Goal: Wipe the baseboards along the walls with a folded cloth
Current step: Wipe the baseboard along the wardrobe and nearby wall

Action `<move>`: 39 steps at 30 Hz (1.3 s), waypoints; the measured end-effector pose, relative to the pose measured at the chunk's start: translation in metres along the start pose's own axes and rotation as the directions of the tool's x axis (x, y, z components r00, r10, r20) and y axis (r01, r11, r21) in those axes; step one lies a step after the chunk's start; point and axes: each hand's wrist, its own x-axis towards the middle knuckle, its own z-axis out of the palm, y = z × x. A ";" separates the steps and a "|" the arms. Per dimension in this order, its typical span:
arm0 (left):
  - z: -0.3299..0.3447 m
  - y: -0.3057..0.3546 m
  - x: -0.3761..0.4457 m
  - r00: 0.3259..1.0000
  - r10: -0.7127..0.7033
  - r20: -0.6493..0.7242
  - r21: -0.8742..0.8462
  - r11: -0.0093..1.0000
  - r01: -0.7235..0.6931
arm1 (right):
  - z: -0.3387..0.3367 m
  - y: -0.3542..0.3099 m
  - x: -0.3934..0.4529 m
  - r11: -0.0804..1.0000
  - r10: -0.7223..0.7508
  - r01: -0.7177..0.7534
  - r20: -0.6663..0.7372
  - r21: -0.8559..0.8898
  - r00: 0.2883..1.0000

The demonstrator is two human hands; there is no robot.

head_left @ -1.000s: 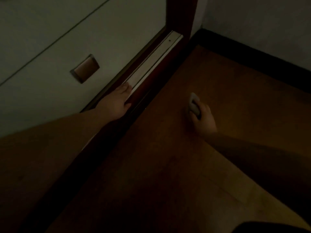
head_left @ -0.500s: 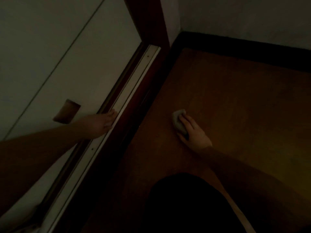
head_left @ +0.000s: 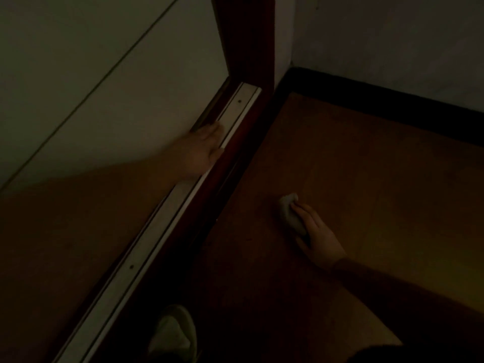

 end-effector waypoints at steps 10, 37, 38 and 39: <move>0.034 0.011 0.001 0.970 0.033 -0.240 -0.122 0.991 -0.064 | -0.101 -0.004 0.097 0.965 0.247 -0.208 -0.288 0.157 0.925; 0.044 0.005 0.004 0.942 0.050 -0.331 -0.223 0.966 -0.129 | -0.133 -0.008 0.320 0.891 0.391 -0.261 -0.336 0.371 0.857; 0.044 0.004 0.004 0.943 0.047 -0.328 -0.225 0.966 -0.126 | -0.133 -0.010 0.322 0.871 0.418 -0.279 -0.312 0.405 0.853; 0.044 0.004 0.004 0.943 0.050 -0.330 -0.222 0.967 -0.128 | -0.133 -0.012 0.321 0.859 0.437 -0.298 -0.293 0.416 0.850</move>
